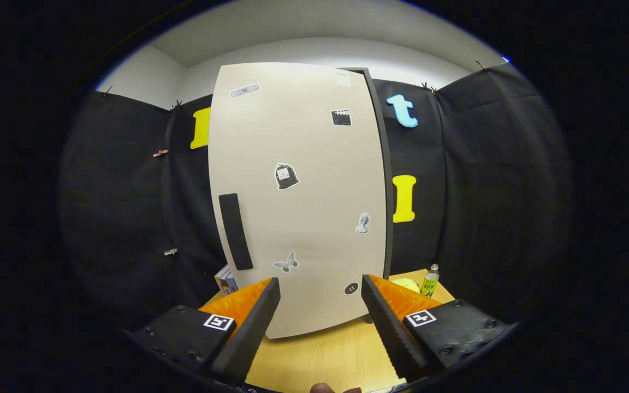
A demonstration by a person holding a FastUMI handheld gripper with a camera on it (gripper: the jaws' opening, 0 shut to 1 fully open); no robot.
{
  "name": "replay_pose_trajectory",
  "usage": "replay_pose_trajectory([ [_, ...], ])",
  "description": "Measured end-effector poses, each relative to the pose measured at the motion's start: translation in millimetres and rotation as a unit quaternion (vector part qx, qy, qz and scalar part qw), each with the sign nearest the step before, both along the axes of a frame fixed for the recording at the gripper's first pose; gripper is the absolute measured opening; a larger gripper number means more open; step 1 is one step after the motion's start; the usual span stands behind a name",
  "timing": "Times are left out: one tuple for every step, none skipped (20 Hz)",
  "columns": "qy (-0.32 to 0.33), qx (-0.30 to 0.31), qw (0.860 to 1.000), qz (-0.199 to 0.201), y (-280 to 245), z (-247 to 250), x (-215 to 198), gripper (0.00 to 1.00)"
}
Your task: Open the shoe cabinet door, grab the shoes and put them into the shoe cabinet, then close the shoe cabinet door.
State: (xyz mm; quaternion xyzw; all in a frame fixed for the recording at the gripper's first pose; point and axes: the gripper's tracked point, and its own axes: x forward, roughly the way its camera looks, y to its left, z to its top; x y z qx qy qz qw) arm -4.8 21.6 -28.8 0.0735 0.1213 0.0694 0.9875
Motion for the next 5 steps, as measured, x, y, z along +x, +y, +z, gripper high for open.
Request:
replay_pose_trajectory([
  [-0.002, 0.001, 1.000, -0.004, -3, 2, 0, 0.98],
  [-0.005, 0.001, 1.000, -0.009, -7, 3, 0, 0.98],
  [-0.009, -0.002, 1.000, -0.015, -11, 6, 0, 0.98],
  [-0.014, -0.006, 1.000, -0.022, -16, 8, -1, 0.98],
  [-0.020, -0.012, 0.999, -0.027, -21, 11, -1, 0.98],
])
